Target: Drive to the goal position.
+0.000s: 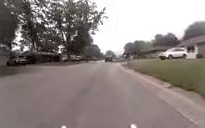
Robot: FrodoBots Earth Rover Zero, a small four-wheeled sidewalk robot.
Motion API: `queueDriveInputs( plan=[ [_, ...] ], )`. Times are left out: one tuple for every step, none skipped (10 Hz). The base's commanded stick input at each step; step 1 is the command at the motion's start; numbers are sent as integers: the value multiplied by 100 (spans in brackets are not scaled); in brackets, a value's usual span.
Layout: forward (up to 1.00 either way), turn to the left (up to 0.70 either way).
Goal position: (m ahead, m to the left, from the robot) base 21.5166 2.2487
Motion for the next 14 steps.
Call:
queueDriveInputs(
  plan=[
    [100, -39],
    [100, -24],
    [100, 0],
    [100, 0],
    [100, 0],
    [100, 0],
    [100, 0],
    [100, 0],
    [100, 0],
    [100, 0],
    [100, 0],
    [100, 0],
    [100, 0],
    [100, 0]
  ],
)
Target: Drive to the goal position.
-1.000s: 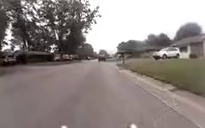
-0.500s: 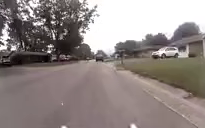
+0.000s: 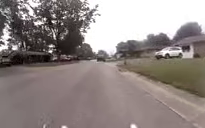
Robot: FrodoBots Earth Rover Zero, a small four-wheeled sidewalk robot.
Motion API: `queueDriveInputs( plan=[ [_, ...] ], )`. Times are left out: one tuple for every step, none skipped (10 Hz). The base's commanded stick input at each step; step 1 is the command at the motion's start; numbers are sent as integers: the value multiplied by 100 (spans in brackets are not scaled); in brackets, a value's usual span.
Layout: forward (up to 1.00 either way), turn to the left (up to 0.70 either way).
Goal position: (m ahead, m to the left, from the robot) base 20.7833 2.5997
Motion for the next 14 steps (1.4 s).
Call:
queueDriveInputs(
  plan=[
    [100, 0],
    [100, 0],
    [100, 0],
    [100, 1],
    [100, 8],
    [100, 14],
    [100, 13],
    [100, 5],
    [100, 3],
    [100, 3],
    [100, 3],
    [100, 3],
    [100, 3],
    [100, 2]
  ],
)
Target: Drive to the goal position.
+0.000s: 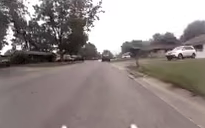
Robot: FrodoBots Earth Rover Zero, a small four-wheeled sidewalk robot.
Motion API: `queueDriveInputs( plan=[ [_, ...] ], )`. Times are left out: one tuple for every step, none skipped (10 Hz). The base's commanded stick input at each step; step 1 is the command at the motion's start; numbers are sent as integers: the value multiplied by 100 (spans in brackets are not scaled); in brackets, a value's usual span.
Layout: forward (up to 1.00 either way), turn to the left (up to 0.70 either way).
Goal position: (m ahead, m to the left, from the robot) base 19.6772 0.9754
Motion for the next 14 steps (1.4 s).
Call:
queueDriveInputs(
  plan=[
    [100, 0],
    [100, 1],
    [100, 0],
    [100, 1],
    [100, 0],
    [100, 0],
    [100, 1],
    [100, 2],
    [100, 8],
    [100, 22],
    [100, 6],
    [100, 2],
    [100, 0],
    [100, 0]
  ],
)
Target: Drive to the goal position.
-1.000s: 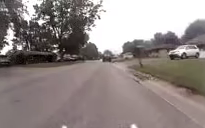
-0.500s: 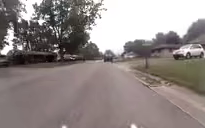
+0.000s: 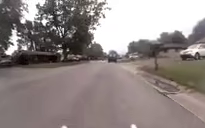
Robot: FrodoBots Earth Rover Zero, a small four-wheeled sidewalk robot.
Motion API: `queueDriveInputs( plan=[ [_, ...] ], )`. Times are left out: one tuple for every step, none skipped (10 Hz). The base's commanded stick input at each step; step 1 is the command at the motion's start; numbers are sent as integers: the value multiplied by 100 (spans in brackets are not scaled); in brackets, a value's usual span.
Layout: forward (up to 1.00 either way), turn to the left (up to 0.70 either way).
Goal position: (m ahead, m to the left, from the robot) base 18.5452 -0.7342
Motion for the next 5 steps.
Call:
queueDriveInputs(
  plan=[
    [100, 0],
    [100, 0],
    [100, 0],
    [100, 0],
    [100, 0]
  ],
)
